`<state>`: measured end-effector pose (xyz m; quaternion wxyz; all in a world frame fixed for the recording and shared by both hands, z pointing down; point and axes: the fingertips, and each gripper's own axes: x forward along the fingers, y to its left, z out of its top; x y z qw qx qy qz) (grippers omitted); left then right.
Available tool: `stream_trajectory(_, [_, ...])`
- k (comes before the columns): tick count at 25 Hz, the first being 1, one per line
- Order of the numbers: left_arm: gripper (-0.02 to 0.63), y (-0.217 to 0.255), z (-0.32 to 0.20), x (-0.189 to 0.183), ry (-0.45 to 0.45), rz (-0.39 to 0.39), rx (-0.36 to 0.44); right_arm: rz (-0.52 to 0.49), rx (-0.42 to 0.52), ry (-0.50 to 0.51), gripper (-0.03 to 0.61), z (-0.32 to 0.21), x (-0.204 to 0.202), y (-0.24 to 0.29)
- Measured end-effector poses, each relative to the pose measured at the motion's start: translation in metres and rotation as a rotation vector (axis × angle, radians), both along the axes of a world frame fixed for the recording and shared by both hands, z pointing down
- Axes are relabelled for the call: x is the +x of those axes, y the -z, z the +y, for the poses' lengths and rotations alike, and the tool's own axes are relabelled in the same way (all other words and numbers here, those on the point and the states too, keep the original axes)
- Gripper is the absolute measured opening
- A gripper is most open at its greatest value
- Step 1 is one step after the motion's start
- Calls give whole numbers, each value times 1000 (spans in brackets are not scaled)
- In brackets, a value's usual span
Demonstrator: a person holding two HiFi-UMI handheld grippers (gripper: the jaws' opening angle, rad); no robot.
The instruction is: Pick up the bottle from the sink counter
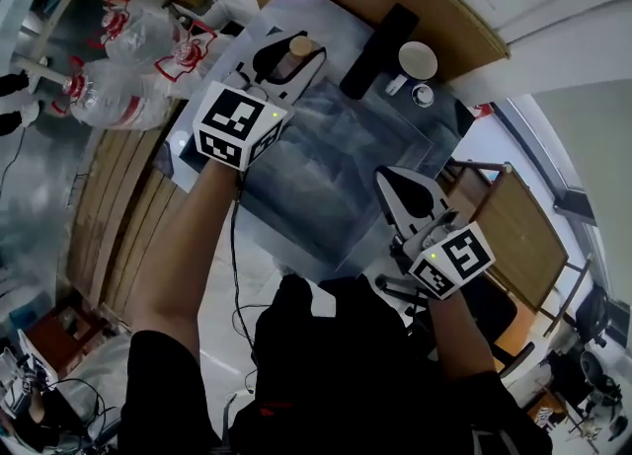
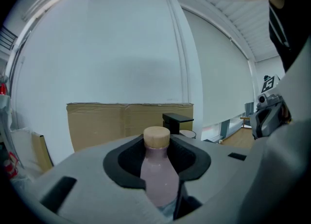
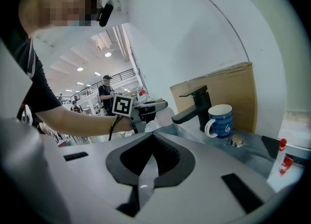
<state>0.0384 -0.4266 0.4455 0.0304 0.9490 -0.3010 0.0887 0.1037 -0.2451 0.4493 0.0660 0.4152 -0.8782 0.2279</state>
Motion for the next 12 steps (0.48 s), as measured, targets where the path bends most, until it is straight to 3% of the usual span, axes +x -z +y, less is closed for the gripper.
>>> stream_trajectory(12, [143, 51, 73, -34, 13, 16, 16, 17, 61, -23, 3, 15, -15, 46])
